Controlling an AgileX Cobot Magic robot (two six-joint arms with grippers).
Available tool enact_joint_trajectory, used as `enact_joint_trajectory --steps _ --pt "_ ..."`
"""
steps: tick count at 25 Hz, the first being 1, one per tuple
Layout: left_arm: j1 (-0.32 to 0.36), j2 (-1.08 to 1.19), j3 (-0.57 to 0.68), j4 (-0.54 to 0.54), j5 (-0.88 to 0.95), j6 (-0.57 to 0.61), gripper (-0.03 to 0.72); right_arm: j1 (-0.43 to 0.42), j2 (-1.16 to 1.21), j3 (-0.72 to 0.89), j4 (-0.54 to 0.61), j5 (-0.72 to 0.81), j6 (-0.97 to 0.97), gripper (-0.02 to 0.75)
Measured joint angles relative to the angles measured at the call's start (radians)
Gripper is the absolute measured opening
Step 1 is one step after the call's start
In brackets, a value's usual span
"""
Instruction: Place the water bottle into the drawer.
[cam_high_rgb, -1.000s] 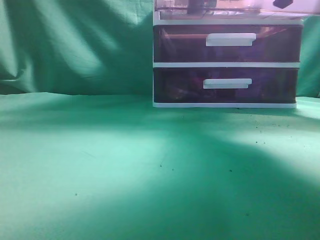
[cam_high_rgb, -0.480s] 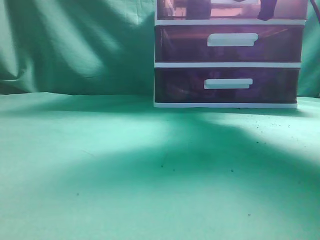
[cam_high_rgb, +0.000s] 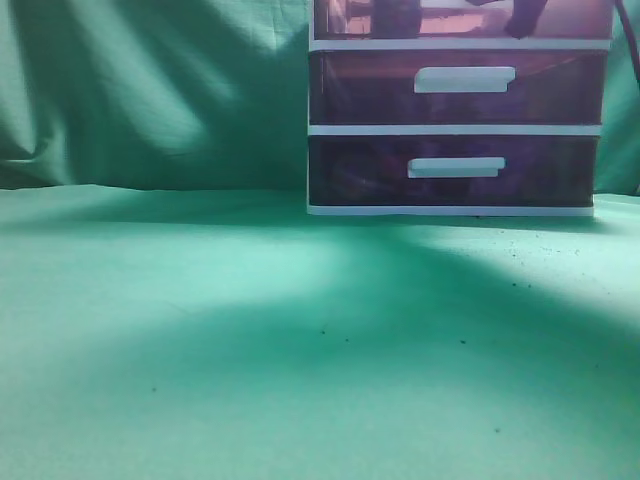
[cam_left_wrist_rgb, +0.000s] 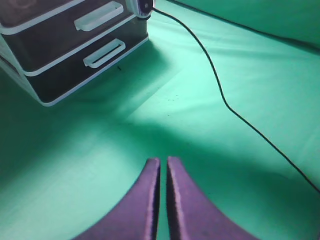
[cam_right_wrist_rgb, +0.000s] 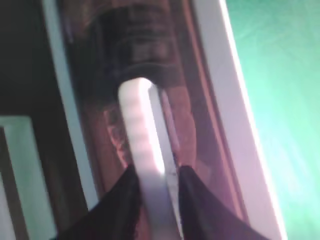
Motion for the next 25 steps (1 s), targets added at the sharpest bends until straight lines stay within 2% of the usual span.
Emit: enact_joint_trajectory --steps 6,8,11,16,18,22,24,25 --pt "0.0 0.0 0.0 0.03 -0.002 0.0 0.0 -0.004 -0.015 0.003 0.038 0.002 0.206 0.34" --pt "0.0 0.0 0.0 0.035 -0.002 0.0 0.0 -0.013 -0.033 0.015 0.029 0.008 0.288 0.389" --pt "0.0 0.0 0.0 0.052 -0.018 0.0 0.0 -0.019 -0.069 0.037 -0.077 0.012 0.458 0.373" --pt "0.0 0.0 0.0 0.055 -0.05 -0.006 0.0 -0.021 -0.163 0.088 -0.383 -0.076 0.788 0.373" --pt "0.0 0.0 0.0 0.055 -0.05 -0.017 0.0 -0.021 -0.194 0.098 -0.463 -0.09 0.94 0.373" --pt "0.0 -0.017 0.0 0.045 -0.05 -0.022 0.0 -0.021 -0.288 0.099 -0.667 -0.104 1.316 0.373" --pt "0.0 -0.052 0.001 0.039 -0.05 -0.022 0.0 -0.021 -0.353 0.099 -0.851 -0.12 1.561 0.373" --pt "0.0 -0.08 0.001 0.029 -0.05 -0.022 0.0 -0.021 -0.383 0.101 -0.938 -0.143 1.701 0.288"
